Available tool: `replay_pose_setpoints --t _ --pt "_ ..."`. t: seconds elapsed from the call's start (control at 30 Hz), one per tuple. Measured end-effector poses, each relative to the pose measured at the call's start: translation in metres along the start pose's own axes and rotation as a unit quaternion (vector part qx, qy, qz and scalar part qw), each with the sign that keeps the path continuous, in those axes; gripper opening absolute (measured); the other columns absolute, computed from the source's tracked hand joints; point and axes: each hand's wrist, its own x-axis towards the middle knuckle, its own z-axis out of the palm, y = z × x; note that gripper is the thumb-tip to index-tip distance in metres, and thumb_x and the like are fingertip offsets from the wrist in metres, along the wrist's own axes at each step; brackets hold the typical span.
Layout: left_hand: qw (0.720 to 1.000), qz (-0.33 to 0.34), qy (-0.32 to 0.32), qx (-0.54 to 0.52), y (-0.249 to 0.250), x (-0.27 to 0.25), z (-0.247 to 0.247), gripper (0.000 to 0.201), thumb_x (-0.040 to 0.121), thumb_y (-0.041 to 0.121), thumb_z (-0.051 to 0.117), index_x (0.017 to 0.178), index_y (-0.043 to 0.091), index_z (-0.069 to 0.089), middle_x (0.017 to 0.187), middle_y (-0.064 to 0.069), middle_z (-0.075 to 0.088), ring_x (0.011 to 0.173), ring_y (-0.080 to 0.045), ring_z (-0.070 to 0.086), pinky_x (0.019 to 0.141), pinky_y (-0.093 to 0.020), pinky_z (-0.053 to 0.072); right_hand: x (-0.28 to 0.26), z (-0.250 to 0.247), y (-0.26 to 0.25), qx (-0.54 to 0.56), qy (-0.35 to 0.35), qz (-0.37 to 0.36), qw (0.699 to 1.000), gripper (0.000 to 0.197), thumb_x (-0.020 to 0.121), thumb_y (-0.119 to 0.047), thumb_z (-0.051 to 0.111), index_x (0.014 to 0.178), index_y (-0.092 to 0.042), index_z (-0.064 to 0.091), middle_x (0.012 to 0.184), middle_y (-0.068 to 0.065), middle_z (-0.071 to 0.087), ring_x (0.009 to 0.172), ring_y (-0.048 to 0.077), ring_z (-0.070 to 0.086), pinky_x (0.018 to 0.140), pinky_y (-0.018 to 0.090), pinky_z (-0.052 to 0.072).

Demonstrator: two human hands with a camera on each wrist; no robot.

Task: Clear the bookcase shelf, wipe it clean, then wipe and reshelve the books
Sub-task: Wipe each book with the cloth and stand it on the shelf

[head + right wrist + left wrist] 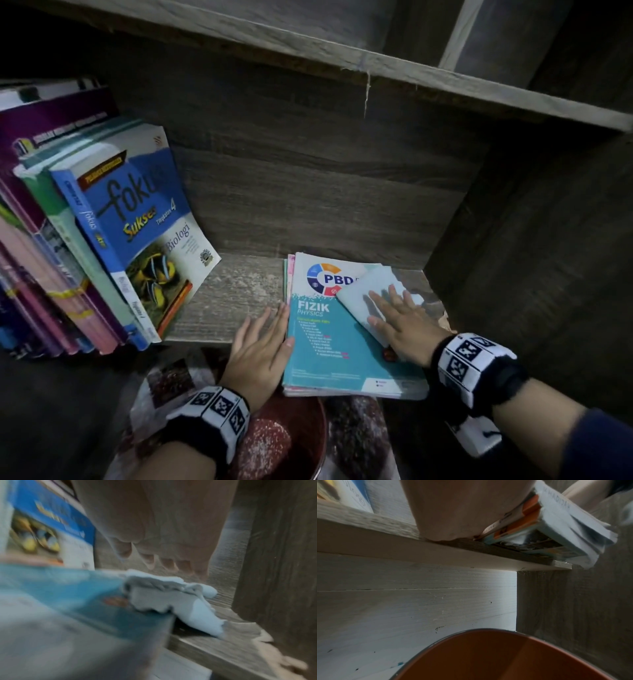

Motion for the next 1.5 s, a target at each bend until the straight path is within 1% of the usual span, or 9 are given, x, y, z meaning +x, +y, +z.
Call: replay_pose_setpoints --t 0.07,0.3,0.53,0.6,0.7,0.9,1.1,1.3,1.5 --pt "1.000 0.000 0.002 0.002 0.003 -0.001 -0.002 0.071 0.082 0.061 -0.021 0.149 0.036 -0.020 0.151 0.031 -0.014 0.140 0.008 -0.021 0.113 -0.025 -0.022 0.014 0.002 0.000 -0.013 -0.006 0.002 1.000 0.058 0.098 -0.059 0.014 0.149 -0.045 -0.010 0.157 -0.003 -0.024 0.144 0.029 -0.023 0.116 0.049 -0.009" --pt "0.999 0.009 0.036 -0.021 -0.001 0.001 0.008 0.081 0.077 0.065 -0.031 0.150 0.035 -0.011 0.152 0.030 -0.010 0.143 0.006 -0.012 0.117 -0.030 -0.015 0.076 -0.006 -0.003 -0.088 -0.022 0.045 0.995 0.056 0.100 -0.054 0.010 0.149 -0.042 -0.015 0.160 0.001 -0.019 0.147 0.032 -0.012 0.117 0.053 0.000" --pt "0.997 0.024 0.075 0.007 -0.005 0.000 0.014 0.060 0.102 0.046 0.000 0.154 0.022 0.020 0.157 0.018 0.019 0.145 -0.006 0.020 0.118 -0.033 0.000 0.113 -0.012 -0.027 -0.168 -0.015 0.031 0.985 0.070 0.103 -0.038 0.032 0.145 -0.042 -0.024 0.159 0.003 -0.020 0.146 0.038 -0.010 0.116 0.055 0.005" --pt "0.995 0.033 0.088 0.008 -0.007 -0.001 0.015 0.057 0.104 0.042 0.005 0.154 0.020 0.023 0.157 0.015 0.025 0.143 -0.007 0.024 0.118 -0.033 0.001 0.115 -0.011 -0.039 -0.146 -0.004 0.017 0.989 0.059 0.103 -0.046 0.019 0.146 -0.042 -0.022 0.160 0.002 -0.018 0.147 0.036 -0.011 0.117 0.054 0.002" --pt "0.993 0.047 0.105 0.012 -0.007 -0.003 0.015 0.056 0.105 0.040 0.009 0.153 0.016 0.027 0.156 0.011 0.029 0.142 -0.010 0.028 0.119 -0.036 0.007 0.109 -0.013 -0.055 -0.110 -0.017 -0.019 0.994 0.054 0.099 -0.054 0.006 0.147 -0.044 -0.019 0.160 0.000 -0.020 0.147 0.033 -0.015 0.117 0.052 -0.004" --pt "0.992 0.044 0.115 0.009 -0.006 -0.005 0.016 0.056 0.106 0.041 0.007 0.153 0.017 0.025 0.157 0.012 0.025 0.145 -0.009 0.023 0.119 -0.036 0.006 0.075 -0.003 -0.064 -0.103 -0.022 -0.084 0.991 0.054 0.100 -0.054 0.010 0.149 -0.044 -0.010 0.160 -0.003 -0.017 0.148 0.029 -0.013 0.118 0.047 -0.005" --pt "0.992 0.043 0.118 0.011 -0.007 -0.004 0.017 0.057 0.104 0.044 0.007 0.154 0.020 0.023 0.157 0.015 0.022 0.145 -0.006 0.019 0.119 -0.032 0.001 0.006 0.015 -0.051 -0.066 0.092 -0.093 0.989 0.055 0.093 -0.065 0.022 0.144 -0.046 0.015 0.155 -0.006 0.016 0.137 0.023 0.019 0.112 0.041 0.018" --pt "0.991 0.039 0.129 0.004 -0.006 -0.004 0.017 0.056 0.104 0.043 0.013 0.152 0.018 0.030 0.154 0.012 0.033 0.141 -0.007 0.026 0.119 -0.030 0.001 0.026 0.034 -0.046 -0.004 0.094 -0.013 0.995 0.067 0.093 -0.063 0.009 0.152 -0.037 -0.006 0.160 0.003 -0.017 0.146 0.023 -0.020 0.118 0.038 -0.011" --pt "0.986 0.043 0.159 0.006 -0.004 -0.002 0.019 0.055 0.101 0.042 0.025 0.148 0.016 0.039 0.150 0.009 0.042 0.138 -0.012 0.036 0.118 -0.035 0.010 0.054 0.030 -0.034 -0.014 0.123 0.043 0.991 0.060 0.099 -0.054 0.013 0.153 -0.033 -0.004 0.161 0.005 -0.012 0.148 0.026 -0.013 0.120 0.042 -0.006"
